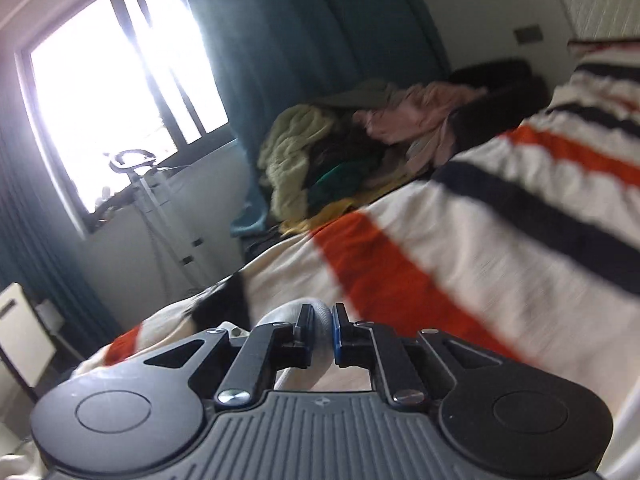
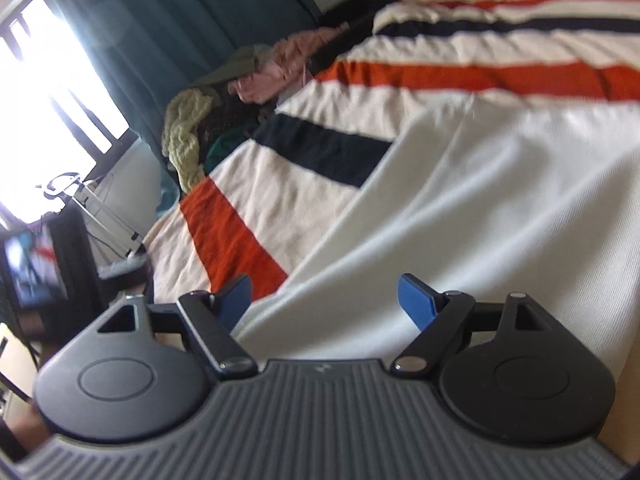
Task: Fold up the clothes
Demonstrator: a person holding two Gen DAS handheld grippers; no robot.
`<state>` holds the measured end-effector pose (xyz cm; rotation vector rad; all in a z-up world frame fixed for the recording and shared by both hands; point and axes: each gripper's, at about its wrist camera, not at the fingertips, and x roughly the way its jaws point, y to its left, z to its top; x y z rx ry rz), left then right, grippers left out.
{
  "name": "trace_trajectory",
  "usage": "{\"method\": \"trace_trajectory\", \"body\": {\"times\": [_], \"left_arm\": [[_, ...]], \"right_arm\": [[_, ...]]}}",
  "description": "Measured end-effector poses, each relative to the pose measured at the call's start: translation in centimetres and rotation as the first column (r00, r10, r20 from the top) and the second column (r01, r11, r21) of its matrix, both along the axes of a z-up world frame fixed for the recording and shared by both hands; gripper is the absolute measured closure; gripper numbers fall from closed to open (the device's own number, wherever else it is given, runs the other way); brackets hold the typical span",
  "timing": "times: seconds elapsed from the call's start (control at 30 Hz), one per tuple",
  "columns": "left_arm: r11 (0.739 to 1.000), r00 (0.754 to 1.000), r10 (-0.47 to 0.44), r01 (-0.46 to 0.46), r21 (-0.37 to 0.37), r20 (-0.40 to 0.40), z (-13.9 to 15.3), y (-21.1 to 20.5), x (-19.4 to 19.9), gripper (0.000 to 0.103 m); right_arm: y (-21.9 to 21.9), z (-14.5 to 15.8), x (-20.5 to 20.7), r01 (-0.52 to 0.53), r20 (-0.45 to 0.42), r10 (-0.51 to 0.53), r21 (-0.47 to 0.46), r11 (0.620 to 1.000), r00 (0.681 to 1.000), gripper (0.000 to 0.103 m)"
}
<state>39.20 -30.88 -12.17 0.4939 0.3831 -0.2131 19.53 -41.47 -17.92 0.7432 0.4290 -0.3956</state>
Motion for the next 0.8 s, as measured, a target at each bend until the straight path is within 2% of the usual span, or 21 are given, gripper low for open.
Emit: {"method": "trace_trajectory", "body": {"times": [0.13,0.27,0.3,0.37,0.43,0.5,0.53,0.57,0.63,0.73,0.8], "left_arm": [[0.991,0.995,-0.098,0.094,-0.090,-0.033,1.4,-4.2,-2.6,0.094],[0.960,0.970,-0.241,0.236,-0.154,-0.019,2.1,-7.8,-5.4,0.093],[0.955,0.966,-0.257,0.252,-0.156,-0.017,2.1,-8.4,-5.7,0.093],[0.948,0.963,-0.252,0.226,-0.225,-0.095,1.7,-8.6,-5.0,0.090],[0.939,0.956,-0.260,0.218,-0.267,-0.134,1.1,-8.0,-4.9,0.082],[0.933,0.953,-0.270,0.223,-0.283,-0.137,1.0,-6.0,-5.1,0.063],[0.928,0.951,-0.274,0.222,-0.300,-0.144,1.2,-4.7,-5.4,0.043],[0.922,0.949,-0.278,0.220,-0.318,-0.150,1.3,-3.3,-5.8,0.038],[0.908,0.945,-0.283,0.210,-0.362,-0.161,1.8,0.2,-6.8,0.037],[0.908,0.962,-0.228,0.155,-0.390,-0.150,3.0,7.9,-10.2,0.031],[0.918,0.977,-0.171,0.110,-0.380,-0.130,3.7,13.3,-13.4,0.029]], "right_arm": [[-0.7,0.3,-0.7,0.044,0.023,-0.044,-0.007,0.999,0.999,0.021],[-2.2,0.6,-2.3,0.163,0.064,-0.163,0.001,0.987,0.985,0.021],[-2.6,0.7,-2.8,0.199,0.082,-0.199,0.000,0.980,0.977,0.021],[-3.0,1.5,-4.3,0.281,0.158,-0.274,-0.023,0.959,0.949,0.019],[-3.1,2.2,-5.5,0.334,0.231,-0.314,-0.054,0.941,0.921,0.020],[-2.9,2.4,-5.3,0.323,0.251,-0.292,-0.092,0.942,0.923,0.019],[-2.7,2.3,-5.0,0.303,0.243,-0.272,-0.098,0.948,0.931,0.019],[-2.6,2.1,-4.7,0.283,0.235,-0.253,-0.102,0.954,0.938,0.020],[-2.5,2.0,-4.5,0.264,0.245,-0.232,-0.106,0.959,0.941,0.020],[-1.8,2.4,-4.4,0.252,0.290,-0.200,-0.153,0.956,0.936,0.020],[-1.0,2.5,-4.2,0.219,0.297,-0.158,-0.186,0.958,0.942,0.020]]}}
